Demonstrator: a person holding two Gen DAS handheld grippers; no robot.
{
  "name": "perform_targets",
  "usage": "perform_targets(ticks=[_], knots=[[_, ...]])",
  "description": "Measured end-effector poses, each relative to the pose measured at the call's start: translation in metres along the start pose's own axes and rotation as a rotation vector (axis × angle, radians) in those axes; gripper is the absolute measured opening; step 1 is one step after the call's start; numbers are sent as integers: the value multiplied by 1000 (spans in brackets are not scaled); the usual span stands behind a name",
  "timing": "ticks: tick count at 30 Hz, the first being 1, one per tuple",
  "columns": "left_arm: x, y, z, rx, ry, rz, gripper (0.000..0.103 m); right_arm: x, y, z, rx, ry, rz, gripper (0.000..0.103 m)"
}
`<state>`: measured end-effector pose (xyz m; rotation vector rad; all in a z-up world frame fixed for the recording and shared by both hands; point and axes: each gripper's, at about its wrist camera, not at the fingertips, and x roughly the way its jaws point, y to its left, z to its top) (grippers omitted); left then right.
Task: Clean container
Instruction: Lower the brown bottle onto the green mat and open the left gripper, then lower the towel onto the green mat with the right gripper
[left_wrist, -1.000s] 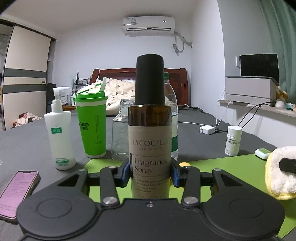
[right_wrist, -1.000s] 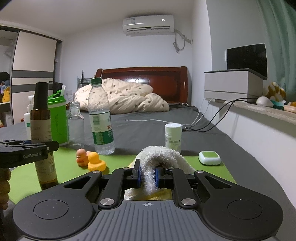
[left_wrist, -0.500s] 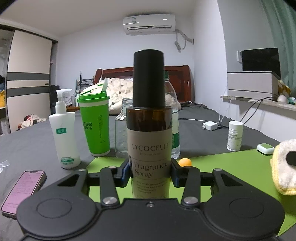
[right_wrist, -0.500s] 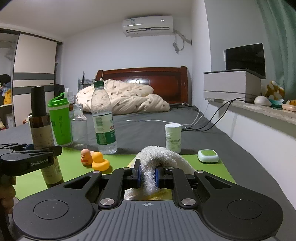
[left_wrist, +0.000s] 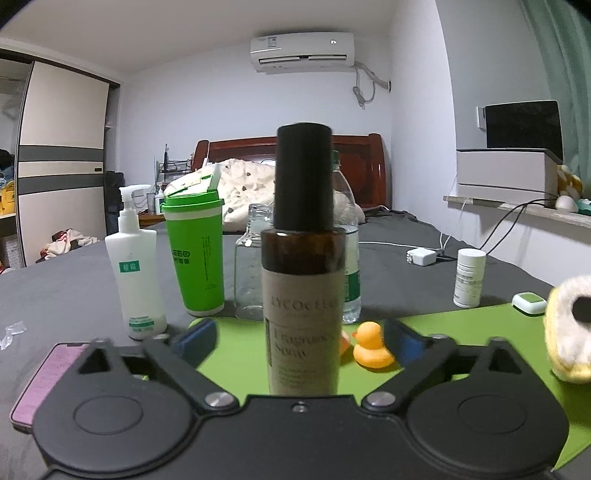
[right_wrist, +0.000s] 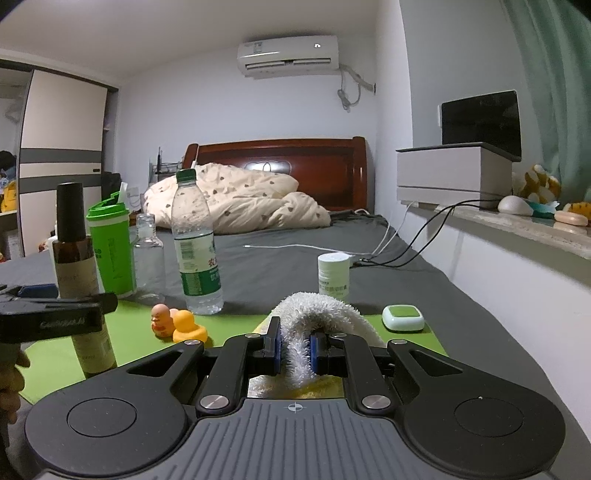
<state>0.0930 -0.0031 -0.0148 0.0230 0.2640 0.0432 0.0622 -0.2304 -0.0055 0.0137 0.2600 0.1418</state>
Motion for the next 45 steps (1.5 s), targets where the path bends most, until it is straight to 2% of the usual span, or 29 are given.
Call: perform_targets(ticks=[5,11,18,28,36,45], knots=[[-16,-6,-8,15,4,-15,103,9,-3,12,-15,-11,-16,13],[-32,-4,-14,15,13,-28,103,38,-8,26,-54,2,-49,13],[-37,-1,-20,23,33,-42,103,73,-7,8,-69,119,-72,13],[-38,-2,-26,30,57,-55,103,75,0,-27,-42,231,-78,13],[-40,-4,-28,35,65,-63,103,66,11,-36,-58,238,-66,13],[-40,-4,-27,34,62,-62,103,67,9,-28,-17,259,-65,13]])
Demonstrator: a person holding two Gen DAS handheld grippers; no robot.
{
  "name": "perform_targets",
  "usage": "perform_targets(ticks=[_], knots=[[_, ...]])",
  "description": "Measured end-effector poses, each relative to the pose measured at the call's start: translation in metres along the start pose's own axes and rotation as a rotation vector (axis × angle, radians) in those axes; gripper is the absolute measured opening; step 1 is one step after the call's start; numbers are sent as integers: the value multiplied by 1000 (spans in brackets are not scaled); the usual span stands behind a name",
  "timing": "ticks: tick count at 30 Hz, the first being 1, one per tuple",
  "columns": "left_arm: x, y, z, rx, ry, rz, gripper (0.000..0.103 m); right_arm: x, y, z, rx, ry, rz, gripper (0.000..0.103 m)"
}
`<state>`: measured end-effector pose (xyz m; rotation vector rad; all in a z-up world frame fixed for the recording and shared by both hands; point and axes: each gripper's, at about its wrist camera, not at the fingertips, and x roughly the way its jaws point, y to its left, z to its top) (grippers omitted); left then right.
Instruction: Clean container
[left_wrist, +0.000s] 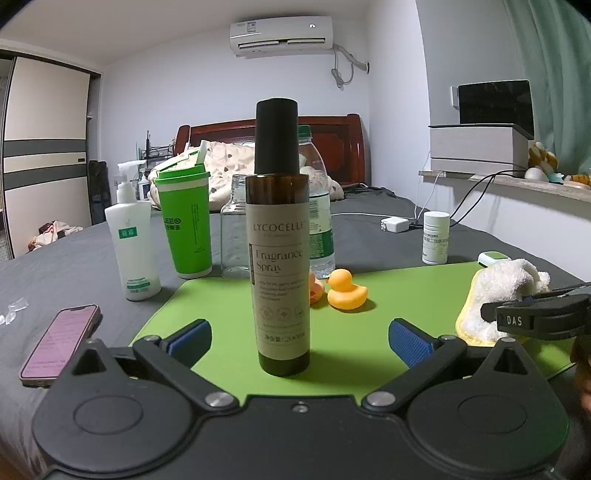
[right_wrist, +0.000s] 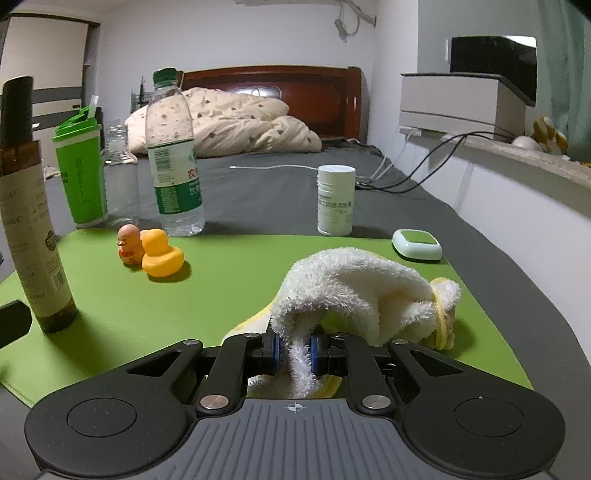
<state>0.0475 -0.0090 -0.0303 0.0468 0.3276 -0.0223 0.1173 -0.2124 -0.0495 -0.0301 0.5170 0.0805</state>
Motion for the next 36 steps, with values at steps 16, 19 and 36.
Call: perform_targets(ticks=[16,19,36], knots=[[0,-2,1,3,-6,-5,103,-12,-2,7,0,0,-46,14],[0,-3,1,7,-5,-7,103,-12,-3,3,28,9,-37,31],[-3,-2,-1,0,3,-7,103,-29,-4,-5,45,19,-71,89]])
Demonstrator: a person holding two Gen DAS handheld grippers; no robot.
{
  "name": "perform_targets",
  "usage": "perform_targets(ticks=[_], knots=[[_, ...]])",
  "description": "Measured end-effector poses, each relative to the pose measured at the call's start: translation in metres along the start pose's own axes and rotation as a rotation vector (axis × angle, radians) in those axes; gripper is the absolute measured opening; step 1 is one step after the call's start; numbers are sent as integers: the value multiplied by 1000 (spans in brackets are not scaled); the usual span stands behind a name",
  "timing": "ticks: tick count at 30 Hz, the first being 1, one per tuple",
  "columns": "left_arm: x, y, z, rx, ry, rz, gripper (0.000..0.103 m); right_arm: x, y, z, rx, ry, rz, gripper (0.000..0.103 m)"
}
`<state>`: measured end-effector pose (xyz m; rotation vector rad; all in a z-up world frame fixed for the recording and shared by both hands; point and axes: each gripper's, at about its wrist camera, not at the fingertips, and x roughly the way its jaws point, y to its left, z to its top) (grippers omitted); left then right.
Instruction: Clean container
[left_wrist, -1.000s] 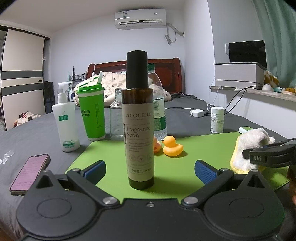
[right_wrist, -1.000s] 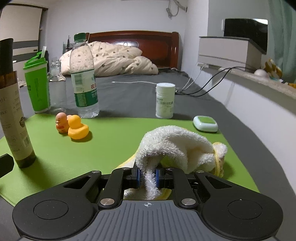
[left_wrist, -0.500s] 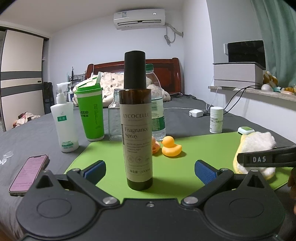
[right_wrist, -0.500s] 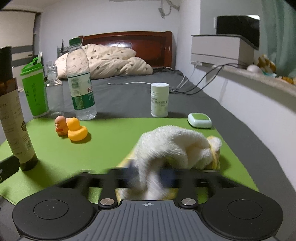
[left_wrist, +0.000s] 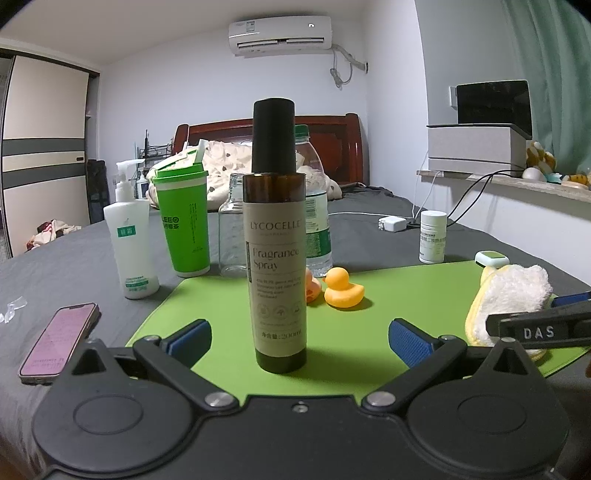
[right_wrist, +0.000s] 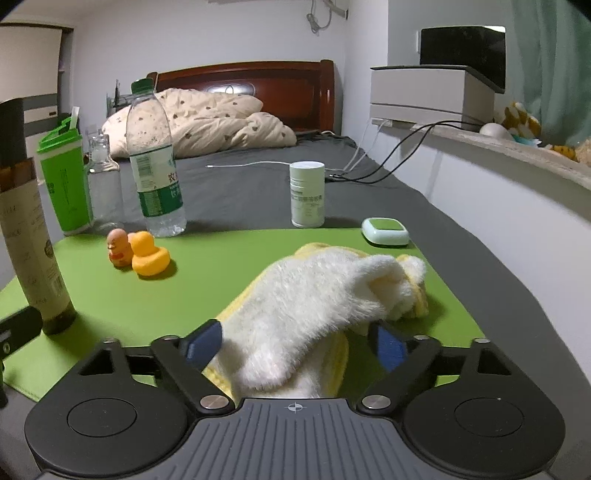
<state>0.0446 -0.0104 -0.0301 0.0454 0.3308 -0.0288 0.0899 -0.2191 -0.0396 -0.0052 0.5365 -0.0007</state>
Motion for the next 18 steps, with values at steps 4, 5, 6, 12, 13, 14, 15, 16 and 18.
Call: perform_targets(ticks=[4,5,6,12,13,14,15,16,18], knots=[[-6,1,2,-1,-6,1,103,-10,-1,-4,-3,8,-27,97],[-7,1,2,-3,-6,2,103,-14,-2,-5,1,15,-31,99],[-10,1,3,-5,-8,2,103,-18,-3,-6,4,20,-36,100],[-29,1,4,-1,-11,-2,103,-54,-5,-11,37,16,-35,101],[-33,1,4,0,-12,-3,103,-61,-5,-11,39,8,-30,101],[-39,0,5,0,-12,-5,103,-69,-3,-12,38,-1,-27,101],[-43,0,5,0,-13,-9,103,-77,-2,-13,34,-12,-24,101],[-48,0,6,1,-12,-10,103,-85,0,-13,31,-23,-20,101],[-59,-1,6,2,-12,-12,103,-99,4,-14,27,-47,-10,101]])
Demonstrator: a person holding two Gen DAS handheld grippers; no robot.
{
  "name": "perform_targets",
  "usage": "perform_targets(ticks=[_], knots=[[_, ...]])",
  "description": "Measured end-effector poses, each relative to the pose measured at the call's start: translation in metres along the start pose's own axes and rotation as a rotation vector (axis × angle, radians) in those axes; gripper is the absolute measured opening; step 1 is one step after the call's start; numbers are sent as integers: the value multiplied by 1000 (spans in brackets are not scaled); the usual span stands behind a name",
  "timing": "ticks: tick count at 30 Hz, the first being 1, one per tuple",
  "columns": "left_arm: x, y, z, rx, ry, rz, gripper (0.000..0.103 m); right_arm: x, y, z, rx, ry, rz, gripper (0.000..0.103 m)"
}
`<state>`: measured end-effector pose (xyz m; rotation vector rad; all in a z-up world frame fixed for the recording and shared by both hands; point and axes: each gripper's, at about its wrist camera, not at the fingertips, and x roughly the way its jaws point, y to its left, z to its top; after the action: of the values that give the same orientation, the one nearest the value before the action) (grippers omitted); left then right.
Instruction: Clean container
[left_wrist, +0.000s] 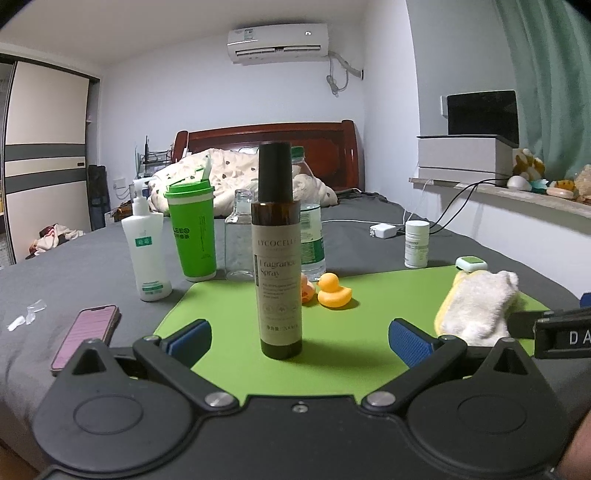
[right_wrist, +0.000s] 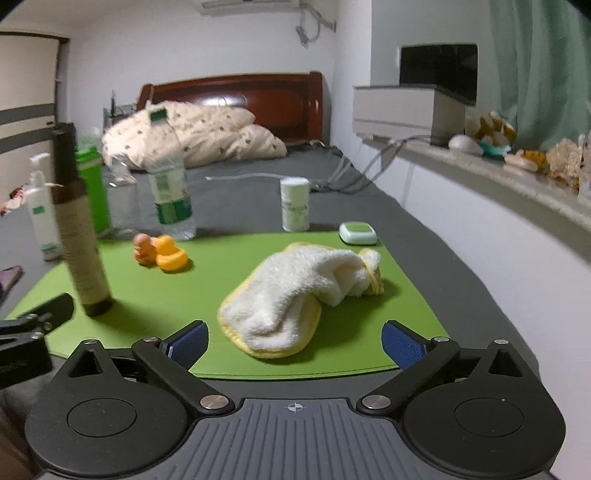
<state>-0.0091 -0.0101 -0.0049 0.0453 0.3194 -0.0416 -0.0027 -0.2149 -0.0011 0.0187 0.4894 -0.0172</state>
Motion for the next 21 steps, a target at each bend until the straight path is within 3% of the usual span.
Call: perform_targets(ticks=[8,21], knots=[[-29,2,0,-6,5,3,103,-43,9,-4,20,-80,6,101],[-55,6,-1,-33,23,-11,103,-73,15,-14,1,-89,26,101]])
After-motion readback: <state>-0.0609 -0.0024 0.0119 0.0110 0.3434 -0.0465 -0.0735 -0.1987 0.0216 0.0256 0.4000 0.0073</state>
